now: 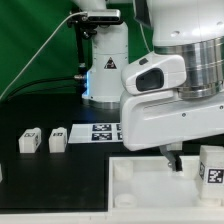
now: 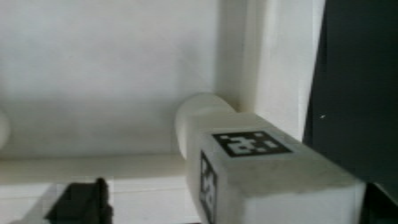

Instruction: Assemble one leg

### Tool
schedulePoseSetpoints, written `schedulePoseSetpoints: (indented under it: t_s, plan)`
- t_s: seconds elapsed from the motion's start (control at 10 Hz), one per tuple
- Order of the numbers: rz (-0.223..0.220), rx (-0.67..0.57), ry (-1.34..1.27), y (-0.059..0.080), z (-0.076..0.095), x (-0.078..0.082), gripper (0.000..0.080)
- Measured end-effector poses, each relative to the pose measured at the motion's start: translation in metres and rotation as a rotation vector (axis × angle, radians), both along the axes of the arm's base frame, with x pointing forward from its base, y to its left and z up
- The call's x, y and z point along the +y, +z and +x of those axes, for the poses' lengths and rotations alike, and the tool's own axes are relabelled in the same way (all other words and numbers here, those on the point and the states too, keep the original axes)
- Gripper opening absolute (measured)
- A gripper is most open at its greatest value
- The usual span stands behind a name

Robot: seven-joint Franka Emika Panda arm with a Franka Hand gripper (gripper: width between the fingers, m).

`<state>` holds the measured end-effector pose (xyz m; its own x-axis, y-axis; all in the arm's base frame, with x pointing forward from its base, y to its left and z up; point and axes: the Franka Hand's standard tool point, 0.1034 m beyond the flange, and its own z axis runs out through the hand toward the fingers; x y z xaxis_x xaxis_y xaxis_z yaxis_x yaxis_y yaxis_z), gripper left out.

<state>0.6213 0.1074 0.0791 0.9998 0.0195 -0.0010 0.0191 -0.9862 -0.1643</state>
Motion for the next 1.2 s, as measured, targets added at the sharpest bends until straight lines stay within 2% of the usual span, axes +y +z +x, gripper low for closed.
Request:
schedulePoseSetpoints:
  t_s: [0.2,0.4,0.8,1.0,1.2]
  plan:
    - [0.002,0.013,-0.079,0.0,-0.0001,0.0005,0.0284]
    - [0.005,0.055,-0.328,-0.0005,0.0,0.0014,0.029]
    - [-0.005,0.155,-1.135,-0.0026,0.0032,0.0094,0.029]
    - [0.028,0.189,-1.397,-0.0004,0.0039,0.0071,0.0291]
    - [0.036,0.201,-1.465,-0.0003,0.003,0.0076,0.0291]
